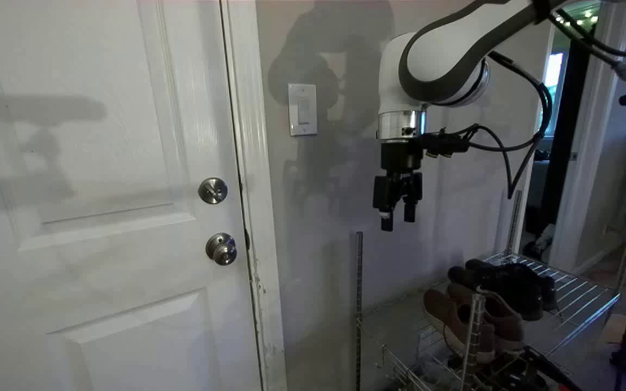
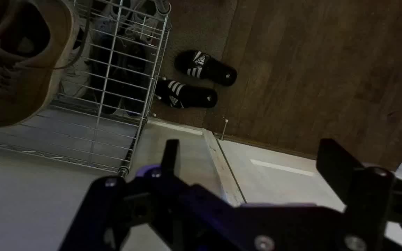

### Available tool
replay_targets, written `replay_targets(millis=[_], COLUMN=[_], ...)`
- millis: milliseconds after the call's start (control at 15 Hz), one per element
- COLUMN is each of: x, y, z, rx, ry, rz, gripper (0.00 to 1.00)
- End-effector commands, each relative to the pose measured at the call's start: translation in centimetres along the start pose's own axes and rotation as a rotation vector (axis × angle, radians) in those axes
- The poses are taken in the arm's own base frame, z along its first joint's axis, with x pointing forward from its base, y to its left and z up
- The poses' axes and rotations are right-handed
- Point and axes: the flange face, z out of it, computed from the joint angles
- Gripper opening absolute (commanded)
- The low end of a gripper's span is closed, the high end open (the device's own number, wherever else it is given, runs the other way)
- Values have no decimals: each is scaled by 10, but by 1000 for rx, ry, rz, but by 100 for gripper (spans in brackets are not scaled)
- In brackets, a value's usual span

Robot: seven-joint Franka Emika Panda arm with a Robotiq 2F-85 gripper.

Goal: Turn on the light

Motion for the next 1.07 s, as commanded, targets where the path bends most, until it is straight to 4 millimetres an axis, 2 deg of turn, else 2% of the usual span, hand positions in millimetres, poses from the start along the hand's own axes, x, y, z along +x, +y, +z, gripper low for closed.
replay_targets(millis=[0,733,867,933,1000], x=[0,0,6,11,18], y=[0,0,0,-1,-4], z=[0,0,-3,-8,-14], rx=[0,0,22,22,26], ry=[-1,-1,39,83,124], rz=[0,0,-8,-24,-35], gripper=[100,100,100,75,74])
